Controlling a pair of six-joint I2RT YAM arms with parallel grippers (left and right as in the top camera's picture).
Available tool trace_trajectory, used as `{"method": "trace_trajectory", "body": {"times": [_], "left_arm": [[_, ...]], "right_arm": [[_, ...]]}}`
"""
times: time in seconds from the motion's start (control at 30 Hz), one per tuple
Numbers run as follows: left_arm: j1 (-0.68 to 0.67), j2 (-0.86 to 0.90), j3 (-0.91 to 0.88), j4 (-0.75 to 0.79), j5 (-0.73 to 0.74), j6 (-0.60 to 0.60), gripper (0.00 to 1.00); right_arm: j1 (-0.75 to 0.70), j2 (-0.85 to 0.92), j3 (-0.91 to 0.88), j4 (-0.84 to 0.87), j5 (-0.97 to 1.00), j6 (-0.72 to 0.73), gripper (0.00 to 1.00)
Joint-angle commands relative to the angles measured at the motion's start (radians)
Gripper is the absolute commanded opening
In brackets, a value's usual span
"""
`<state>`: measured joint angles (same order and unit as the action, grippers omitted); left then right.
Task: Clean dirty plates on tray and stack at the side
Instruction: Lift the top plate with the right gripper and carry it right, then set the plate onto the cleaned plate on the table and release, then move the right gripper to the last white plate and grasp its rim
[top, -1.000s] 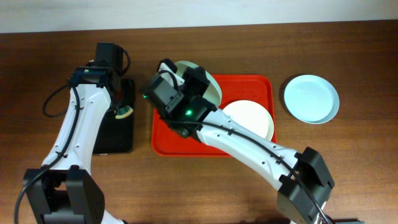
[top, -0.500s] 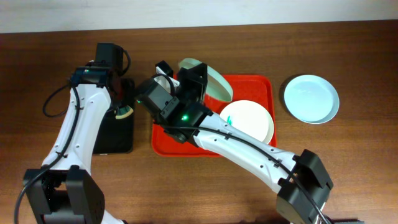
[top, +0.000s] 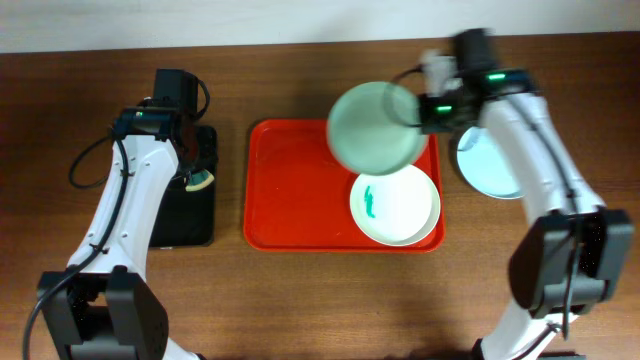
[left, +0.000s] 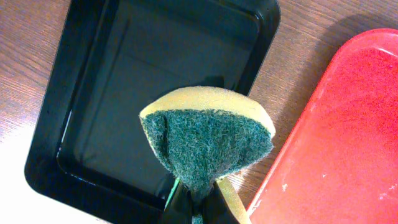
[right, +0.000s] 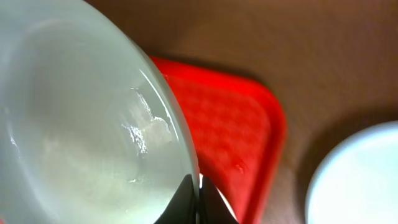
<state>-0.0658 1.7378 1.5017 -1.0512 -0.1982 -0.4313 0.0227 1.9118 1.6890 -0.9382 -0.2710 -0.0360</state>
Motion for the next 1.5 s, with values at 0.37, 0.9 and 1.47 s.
{"method": "trace_trajectory", "body": {"times": [0.37,0.9,1.47], "left_arm": [[0.003,-0.010,0.010,0.011,-0.007,-0.009,0.00],[0.003,-0.010,0.010,0.021,-0.007,-0.010,0.00],[0.003,-0.010,0.008,0.020,0.019,-0.009,0.00]], "right_arm": [[-0.595,0.012,-0.164,0.048,-0.109,0.031,0.04],[-0.599,0.003,-0.318,0.228,-0.088,0.053,1.00],[0.101,-0.032,-0.261,0.076,0.234,-0.065,0.99]]}}
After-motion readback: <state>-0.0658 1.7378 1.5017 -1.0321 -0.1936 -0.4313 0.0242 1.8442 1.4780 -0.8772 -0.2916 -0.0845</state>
